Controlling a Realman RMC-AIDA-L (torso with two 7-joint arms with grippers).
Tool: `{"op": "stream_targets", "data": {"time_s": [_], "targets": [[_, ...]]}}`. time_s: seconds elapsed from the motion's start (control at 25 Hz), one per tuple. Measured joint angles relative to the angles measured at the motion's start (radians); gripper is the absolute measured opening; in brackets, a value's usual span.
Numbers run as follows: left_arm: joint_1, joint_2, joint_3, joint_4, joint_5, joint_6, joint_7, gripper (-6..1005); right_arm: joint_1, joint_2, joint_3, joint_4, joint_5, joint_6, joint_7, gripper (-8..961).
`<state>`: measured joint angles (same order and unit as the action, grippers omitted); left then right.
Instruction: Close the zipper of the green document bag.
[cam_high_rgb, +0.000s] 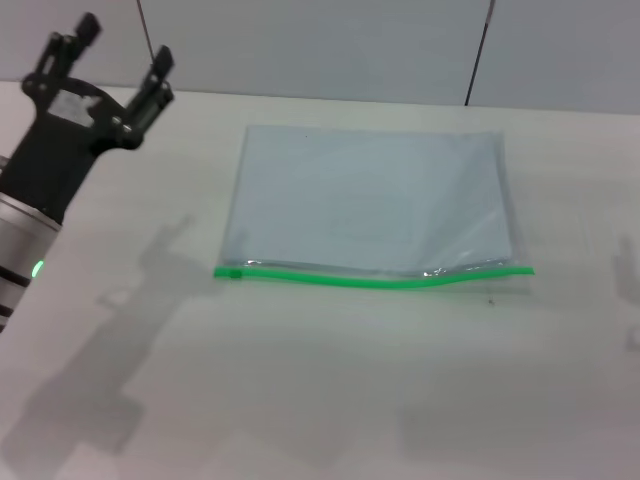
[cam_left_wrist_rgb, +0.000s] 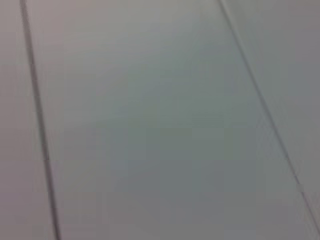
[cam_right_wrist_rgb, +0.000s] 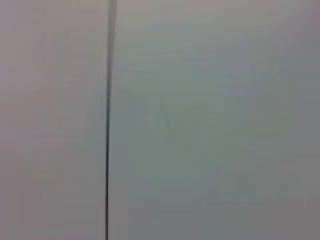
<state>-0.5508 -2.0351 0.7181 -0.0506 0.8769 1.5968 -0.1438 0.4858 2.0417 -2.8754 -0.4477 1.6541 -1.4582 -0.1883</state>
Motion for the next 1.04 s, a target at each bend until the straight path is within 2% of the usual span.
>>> {"op": "stream_targets", "data": {"time_s": [0.16,0.32,0.68,1.04], "targets": [[0.011,-0.001,0.000,-0.013,-0.069,0.012,-0.034,689,-0.004,0.000,-0.001,0.042,-0.019,-0.007,0.145,697],[0.029,0.001,-0.001,-0.015,-0.089,0.049,-0.078,814,-0.004,0.000,-0.001,0.050,-0.021,-0.011,0.178,694],[0.028,0.003,-0.002,-0.014,-0.088,0.054,-0.087,814,-0.004,0.000,-0.001,0.050,-0.092,-0.036,0.171,686],[0.025,0.003,-0.002,-0.014,-0.088,0.054,-0.088,814,-0.002,0.000,-0.001,0.049,-0.097,-0.037,0.170,686]]}}
